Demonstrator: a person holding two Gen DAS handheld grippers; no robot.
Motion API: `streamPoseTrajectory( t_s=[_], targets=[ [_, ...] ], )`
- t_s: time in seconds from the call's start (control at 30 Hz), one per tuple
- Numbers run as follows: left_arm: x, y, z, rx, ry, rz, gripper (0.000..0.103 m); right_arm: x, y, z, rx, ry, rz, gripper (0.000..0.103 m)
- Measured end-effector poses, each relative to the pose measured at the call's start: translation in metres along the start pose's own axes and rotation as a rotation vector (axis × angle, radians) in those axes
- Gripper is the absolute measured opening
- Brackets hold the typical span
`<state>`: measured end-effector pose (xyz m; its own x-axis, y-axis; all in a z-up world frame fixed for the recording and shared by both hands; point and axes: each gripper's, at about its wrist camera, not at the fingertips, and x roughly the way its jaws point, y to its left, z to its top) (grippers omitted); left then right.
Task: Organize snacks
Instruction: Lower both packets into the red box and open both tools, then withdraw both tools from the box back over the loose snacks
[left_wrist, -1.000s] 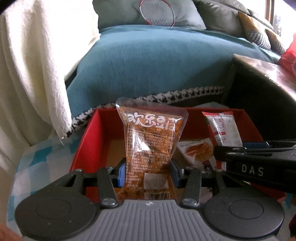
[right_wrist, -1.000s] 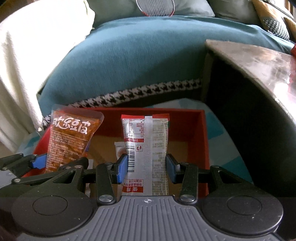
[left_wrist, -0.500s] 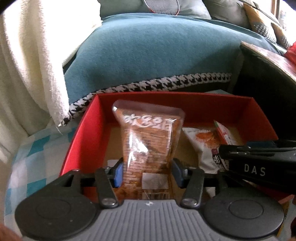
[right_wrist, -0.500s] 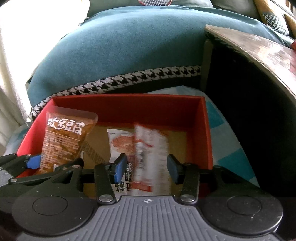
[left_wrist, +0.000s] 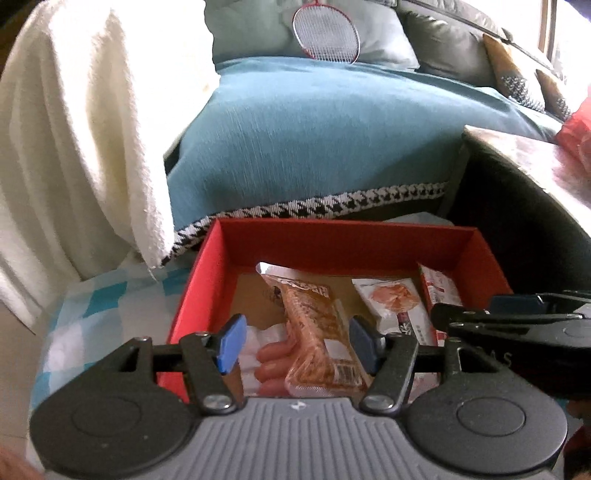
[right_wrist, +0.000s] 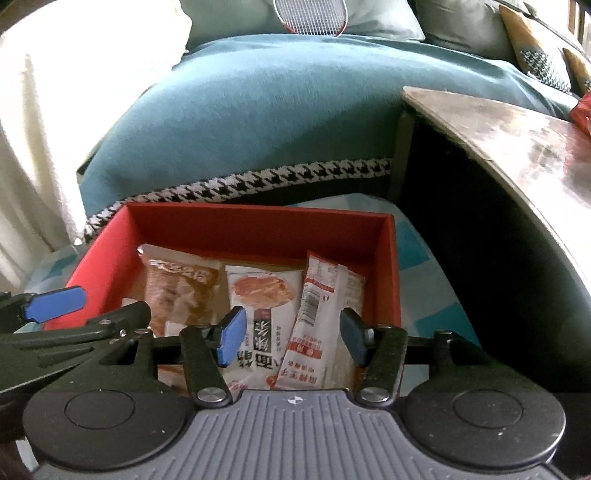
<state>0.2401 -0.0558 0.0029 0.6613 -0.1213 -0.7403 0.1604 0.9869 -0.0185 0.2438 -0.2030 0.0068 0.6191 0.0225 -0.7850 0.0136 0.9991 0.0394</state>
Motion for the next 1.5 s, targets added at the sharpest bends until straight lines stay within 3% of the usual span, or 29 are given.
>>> streamPoseTrajectory(
  t_s=[0.37,0.57,0.8,0.93,1.07,1.23,1.4,1.5],
  targets=[
    [-0.047,0.027,-0.024,0.009,-0.007,0.013,0.062,-0.036,0.007,-0.021,0.012,-0.005,0.032,0.066],
    [-0.063,0.038,-0.055,0.1,0.04,0.014,0.063,-0.06,0.017,-0.037,-0.03,-0.009,0.045,0.071],
    [-0.074,0.047,-0.083,0.131,0.098,-0.009,0.065,-0.08,0.03,-0.059,-0.054,0.02,0.075,0.071],
    [-0.077,0.05,-0.094,0.18,0.112,-0.026,0.071,-0.084,0.036,-0.075,-0.057,0.056,0.092,0.072],
    [-0.074,0.056,-0.103,0.241,0.117,-0.071,0.071,-0.088,0.04,-0.093,-0.054,0.1,0.113,0.075],
    [-0.064,0.06,-0.111,0.448,0.132,-0.167,0.071,-0.092,0.042,-0.11,-0.083,0.131,0.124,0.077],
    [-0.061,0.062,-0.113,0.593,0.186,-0.362,0.071,-0.082,0.041,-0.114,-0.073,0.176,0.155,0.077],
    [-0.056,0.053,-0.116,0.709,0.171,-0.368,0.072,-0.075,0.044,-0.114,-0.075,0.206,0.172,0.077]
  ],
)
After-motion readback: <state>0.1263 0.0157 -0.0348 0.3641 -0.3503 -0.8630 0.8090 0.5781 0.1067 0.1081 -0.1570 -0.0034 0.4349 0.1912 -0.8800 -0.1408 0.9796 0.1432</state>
